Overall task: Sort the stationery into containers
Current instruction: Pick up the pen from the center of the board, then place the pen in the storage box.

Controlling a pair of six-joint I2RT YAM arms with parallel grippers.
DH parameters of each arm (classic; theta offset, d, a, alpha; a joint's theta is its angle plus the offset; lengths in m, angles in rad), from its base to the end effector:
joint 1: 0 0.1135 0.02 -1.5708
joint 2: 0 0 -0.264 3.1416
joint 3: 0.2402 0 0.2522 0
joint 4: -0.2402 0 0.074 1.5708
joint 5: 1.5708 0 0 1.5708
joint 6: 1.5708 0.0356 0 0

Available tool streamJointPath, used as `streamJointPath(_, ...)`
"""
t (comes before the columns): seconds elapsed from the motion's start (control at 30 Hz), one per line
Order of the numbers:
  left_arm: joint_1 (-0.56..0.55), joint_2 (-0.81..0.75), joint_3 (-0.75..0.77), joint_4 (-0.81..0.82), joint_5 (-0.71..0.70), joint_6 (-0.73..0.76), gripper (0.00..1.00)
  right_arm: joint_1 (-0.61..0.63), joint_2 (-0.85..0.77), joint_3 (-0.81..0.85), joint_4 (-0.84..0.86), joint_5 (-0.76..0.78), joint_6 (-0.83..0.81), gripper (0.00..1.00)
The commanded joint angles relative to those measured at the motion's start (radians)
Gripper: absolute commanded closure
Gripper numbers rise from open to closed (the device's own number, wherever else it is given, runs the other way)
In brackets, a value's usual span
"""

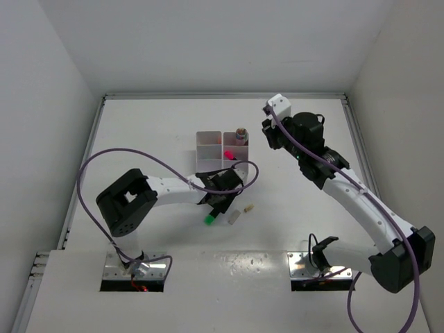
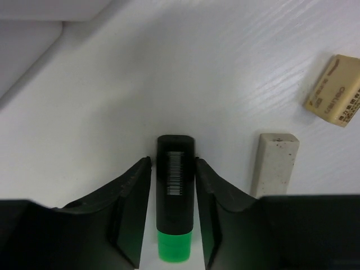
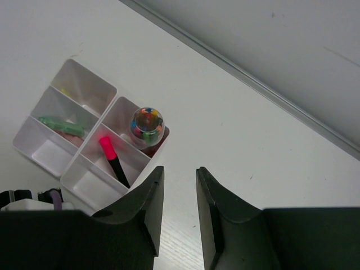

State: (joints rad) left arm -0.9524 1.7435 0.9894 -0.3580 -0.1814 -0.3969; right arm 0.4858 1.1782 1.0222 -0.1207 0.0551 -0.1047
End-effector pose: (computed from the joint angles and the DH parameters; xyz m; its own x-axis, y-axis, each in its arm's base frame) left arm 0.1984 -0.2678 0.1518 -0.7713 0.4282 -0.4709 0.4955 0.8683 -0.0220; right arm 0.2447 0.1270 0.3487 -0.1964 -0.2217 -0.9551 -0.4423 0.8894 -0.1155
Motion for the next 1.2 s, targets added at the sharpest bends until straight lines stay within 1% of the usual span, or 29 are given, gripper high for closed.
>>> streamJointPath(0.0, -0.019, 0.025, 0.046, -0.057, -0.038, -0.005, 0.58, -0.006, -0.031, -0.004, 0.026, -0.006, 0.017, 0.70)
streamJointPath(0.03, -0.019, 0.025, 0.055, -0.058, -0.049, -0.014, 0.61, -0.006, -0.031, -0.004, 0.026, -0.006, 0.017, 0.70)
streamJointPath(0.07, -0.019, 0.025, 0.055, -0.071, -0.058, -0.014, 0.67, -0.006, -0.040, -0.013, 0.026, -0.006, 0.017, 0.70)
streamJointPath(0.17, -0.028, 0.004, 0.055, -0.081, -0.081, -0.023, 0.73, -0.015, -0.040, -0.013, 0.026, -0.006, 0.017, 0.70)
streamJointPath(0.2, -0.028, -0.021, 0.055, -0.090, -0.081, -0.023, 0.78, -0.015, -0.040, -0.013, 0.026, -0.006, 0.017, 0.70)
streamJointPath(0.27, -0.037, -0.057, 0.055, -0.101, -0.092, -0.033, 0.82, -0.015, -0.049, -0.022, 0.026, -0.006, 0.017, 0.70)
streamJointPath(0.3, -0.037, -0.106, 0.066, -0.110, -0.101, -0.043, 0.84, -0.015, -0.049, -0.022, 0.026, -0.006, 0.017, 0.64)
streamJointPath(0.33, -0.037, -0.136, 0.081, -0.110, -0.101, -0.043, 0.86, -0.015, -0.049, -0.031, 0.026, -0.006, 0.008, 0.44)
streamJointPath(0.37, -0.048, -0.168, 0.090, -0.110, -0.111, -0.052, 0.87, -0.015, -0.049, -0.031, 0.026, -0.006, 0.008, 0.36)
streamJointPath(0.4, -0.048, -0.200, 0.101, -0.110, -0.112, -0.053, 0.88, -0.015, -0.058, -0.040, 0.026, 0.003, -0.007, 0.33)
streamJointPath(0.43, -0.048, -0.263, 0.113, -0.110, -0.130, -0.053, 0.89, -0.015, -0.058, -0.051, 0.026, 0.014, -0.024, 0.40)
streamJointPath(0.47, -0.048, -0.295, 0.126, -0.099, -0.157, -0.053, 0.93, -0.015, -0.058, -0.051, 0.036, 0.023, -0.035, 0.60)
streamJointPath(0.5, -0.048, -0.326, 0.135, -0.081, -0.168, -0.053, 0.95, -0.015, -0.058, -0.051, 0.036, 0.037, -0.035, 0.87)
streamJointPath(0.53, -0.048, -0.382, 0.135, -0.023, -0.200, -0.039, 1.00, -0.015, -0.058, -0.062, 0.036, 0.048, -0.035, 1.00)
streamJointPath(0.57, -0.037, -0.406, 0.135, 0.011, -0.201, -0.039, 1.00, -0.015, -0.058, -0.071, 0.047, 0.058, -0.047, 1.00)
streamJointPath(0.6, -0.016, -0.427, 0.120, 0.096, -0.201, -0.024, 1.00, -0.015, -0.067, -0.071, 0.047, 0.058, -0.047, 1.00)
streamJointPath(0.67, 0.006, -0.478, 0.076, 0.209, -0.210, 0.006, 1.00, -0.015, -0.068, -0.080, 0.056, 0.058, -0.047, 1.00)
streamJointPath(0.7, 0.015, -0.489, 0.059, 0.271, -0.210, 0.018, 1.00, -0.015, -0.068, -0.080, 0.056, 0.068, -0.047, 1.00)
streamJointPath(0.73, 0.032, -0.489, 0.043, 0.392, -0.210, 0.029, 1.00, -0.015, -0.068, -0.080, 0.056, 0.068, -0.047, 1.00)
streamJointPath(0.8, 0.061, -0.489, 0.000, 0.517, -0.210, 0.058, 1.00, -0.015, -0.058, -0.080, 0.056, 0.068, -0.047, 1.00)
streamJointPath(0.83, 0.061, -0.474, -0.012, 0.633, -0.210, 0.067, 1.00, -0.015, -0.058, -0.080, 0.056, 0.068, -0.047, 1.00)
streamJointPath(0.9, 0.073, -0.440, -0.035, 0.738, -0.201, 0.096, 1.00, -0.015, -0.049, -0.090, 0.056, 0.068, -0.047, 1.00)
streamJointPath(0.93, 0.082, -0.402, -0.046, 0.858, -0.185, 0.108, 1.00, -0.015, -0.049, -0.090, 0.056, 0.068, -0.047, 1.00)
streamJointPath(0.97, 0.083, -0.382, -0.055, 0.913, -0.185, 0.119, 1.00, -0.015, -0.049, -0.090, 0.067, 0.068, -0.047, 1.00)
streamJointPath(1.03, 0.110, -0.339, -0.078, 1.026, -0.129, 0.147, 1.00, -0.015, -0.040, -0.100, 0.067, 0.068, -0.047, 1.00)
streamJointPath(1.07, 0.110, -0.293, -0.078, 1.107, -0.128, 0.147, 1.00, -0.015, -0.040, -0.100, 0.076, 0.068, -0.047, 1.00)
streamJointPath(1.1, 0.121, -0.271, -0.061, 1.134, -0.100, 0.158, 1.00, -0.015, -0.040, -0.100, 0.076, 0.068, -0.047, 1.00)
streamJointPath(1.17, 0.136, -0.227, -0.037, 1.176, -0.086, 0.158, 1.00, -0.015, -0.040, -0.109, 0.076, 0.068, -0.047, 1.00)
